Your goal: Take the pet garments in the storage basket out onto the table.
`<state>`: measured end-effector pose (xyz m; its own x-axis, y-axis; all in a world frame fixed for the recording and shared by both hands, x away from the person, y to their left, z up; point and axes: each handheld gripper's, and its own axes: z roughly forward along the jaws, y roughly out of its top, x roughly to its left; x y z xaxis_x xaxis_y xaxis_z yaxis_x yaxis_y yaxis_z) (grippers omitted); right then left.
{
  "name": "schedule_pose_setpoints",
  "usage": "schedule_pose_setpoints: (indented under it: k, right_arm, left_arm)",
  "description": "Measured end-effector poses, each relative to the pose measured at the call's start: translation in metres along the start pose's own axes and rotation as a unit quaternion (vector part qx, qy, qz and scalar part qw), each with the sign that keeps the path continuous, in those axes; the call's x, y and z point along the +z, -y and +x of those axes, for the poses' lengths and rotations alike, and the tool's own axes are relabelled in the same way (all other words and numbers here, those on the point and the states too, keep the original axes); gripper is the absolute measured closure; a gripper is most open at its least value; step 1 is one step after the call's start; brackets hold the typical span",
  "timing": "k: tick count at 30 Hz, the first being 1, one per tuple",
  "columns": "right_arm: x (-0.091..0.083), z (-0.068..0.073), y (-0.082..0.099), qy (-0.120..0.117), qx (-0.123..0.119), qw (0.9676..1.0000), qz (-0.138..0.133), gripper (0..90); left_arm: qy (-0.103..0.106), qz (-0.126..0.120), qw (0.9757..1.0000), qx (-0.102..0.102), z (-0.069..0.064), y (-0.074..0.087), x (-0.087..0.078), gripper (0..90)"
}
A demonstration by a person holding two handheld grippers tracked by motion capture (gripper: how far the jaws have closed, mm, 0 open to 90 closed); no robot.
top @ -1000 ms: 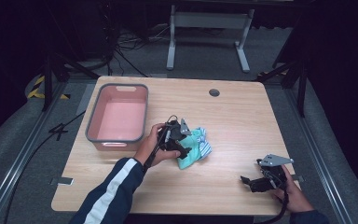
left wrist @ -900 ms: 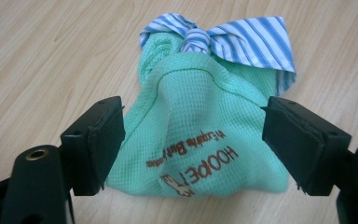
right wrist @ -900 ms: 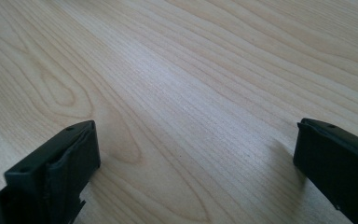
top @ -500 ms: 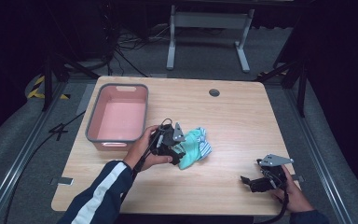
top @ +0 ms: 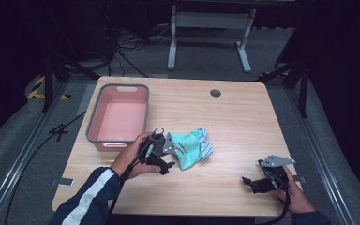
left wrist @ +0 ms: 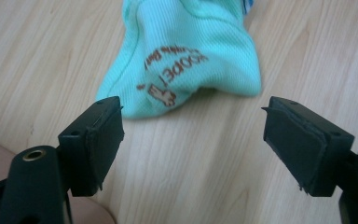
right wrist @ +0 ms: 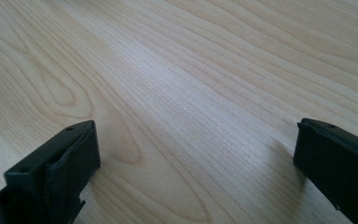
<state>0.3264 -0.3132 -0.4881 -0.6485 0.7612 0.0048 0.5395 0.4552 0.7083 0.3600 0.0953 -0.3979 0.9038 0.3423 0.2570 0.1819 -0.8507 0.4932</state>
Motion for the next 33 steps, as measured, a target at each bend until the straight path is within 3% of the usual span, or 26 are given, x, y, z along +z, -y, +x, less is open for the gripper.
schedule_pose_setpoints:
  k: [9,21,23,29,33]
  right_arm:
    - [0.000,0.000,0.000,0.000,0.001,1.0000,0.000,0.5]
    - [0.000,0.000,0.000,0.000,0.001,1.0000,0.000,0.5]
    - [0.000,0.000,0.000,0.000,0.001,1.0000,0.000,0.5]
    - [0.000,0.000,0.000,0.001,0.001,1.0000,0.000,0.5]
    - [0.000,0.000,0.000,0.001,0.001,1.0000,0.000,0.5]
  left_arm:
    - [-0.009,0.027,0.9995,0.012,-0.006,0.028,-0.005,19.6]
    - [-0.011,0.045,0.9989,0.006,-0.007,0.062,-0.011,19.6]
    - [-0.018,0.058,0.9982,-0.002,-0.006,0.073,-0.011,19.7]
    - [-0.025,0.066,0.9973,-0.020,-0.003,0.094,-0.015,19.9]
    - [-0.027,0.056,0.9975,-0.033,-0.002,0.108,-0.018,19.4]
